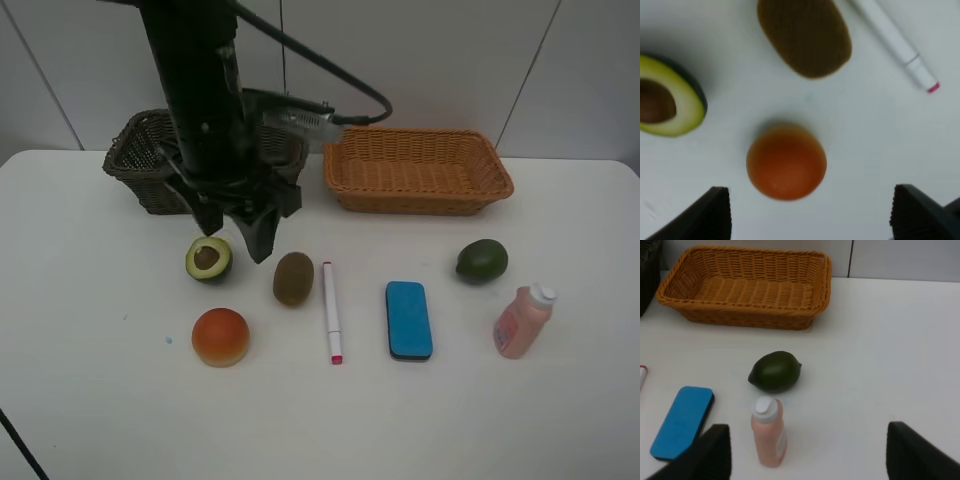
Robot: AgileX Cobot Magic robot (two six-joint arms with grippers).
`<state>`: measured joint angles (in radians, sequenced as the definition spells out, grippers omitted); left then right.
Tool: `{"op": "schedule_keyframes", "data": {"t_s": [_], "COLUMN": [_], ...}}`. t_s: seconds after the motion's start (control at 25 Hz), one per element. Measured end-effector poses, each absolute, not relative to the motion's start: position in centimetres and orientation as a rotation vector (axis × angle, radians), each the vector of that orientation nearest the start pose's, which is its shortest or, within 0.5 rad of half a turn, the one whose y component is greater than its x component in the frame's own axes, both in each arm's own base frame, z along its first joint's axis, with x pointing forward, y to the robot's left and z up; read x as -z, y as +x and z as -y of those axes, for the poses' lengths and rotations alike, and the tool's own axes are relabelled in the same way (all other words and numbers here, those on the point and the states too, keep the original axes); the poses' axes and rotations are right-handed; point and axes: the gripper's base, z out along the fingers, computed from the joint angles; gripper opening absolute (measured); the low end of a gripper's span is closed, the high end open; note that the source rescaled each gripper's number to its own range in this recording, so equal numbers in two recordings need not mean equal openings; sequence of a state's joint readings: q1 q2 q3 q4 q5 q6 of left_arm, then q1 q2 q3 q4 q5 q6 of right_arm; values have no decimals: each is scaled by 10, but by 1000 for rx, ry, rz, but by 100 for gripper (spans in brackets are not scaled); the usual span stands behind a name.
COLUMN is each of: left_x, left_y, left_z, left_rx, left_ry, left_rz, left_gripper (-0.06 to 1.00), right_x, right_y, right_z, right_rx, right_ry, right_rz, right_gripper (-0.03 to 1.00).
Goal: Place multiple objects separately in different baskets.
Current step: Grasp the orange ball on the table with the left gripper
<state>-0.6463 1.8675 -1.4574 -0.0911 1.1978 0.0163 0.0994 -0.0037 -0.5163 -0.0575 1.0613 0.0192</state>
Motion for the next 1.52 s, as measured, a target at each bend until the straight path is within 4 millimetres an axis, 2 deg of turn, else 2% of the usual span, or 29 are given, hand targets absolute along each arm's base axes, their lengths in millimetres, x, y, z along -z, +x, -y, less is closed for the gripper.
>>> {"op": "schedule_keyframes", "data": {"t_s": [0.28, 0.44, 0.6, 0.88, 1.2, 1.52], "left_x": [-198, -170, -155, -148, -118, -108], "left_y": [247, 237, 236, 246, 249, 250], "left_z": [201, 193, 191, 194, 198, 200], "left_rx": [77, 72, 99, 101, 92, 102], "left_ry": [1078, 1079, 1069, 1059, 1057, 1044], "left_rz": [-3100, -3089, -3003, -2837, -2899, -2915], "left_gripper": [64, 64, 64, 64, 64, 65], "right_x": [-282, -282, -282, -282, -282, -282], "right_y": [-7, -7, -7, -7, -7, -7], "right_z": [5, 5, 5, 5, 5, 5], "right_rx": [-7, -7, -7, -7, -7, -7], "right_ry": [-78, -78, -78, -78, -78, -78], "right_rz": [-2022, -2022, -2022, -2022, -2022, -2022], "right_gripper": [75, 75, 75, 75, 75, 75]}}
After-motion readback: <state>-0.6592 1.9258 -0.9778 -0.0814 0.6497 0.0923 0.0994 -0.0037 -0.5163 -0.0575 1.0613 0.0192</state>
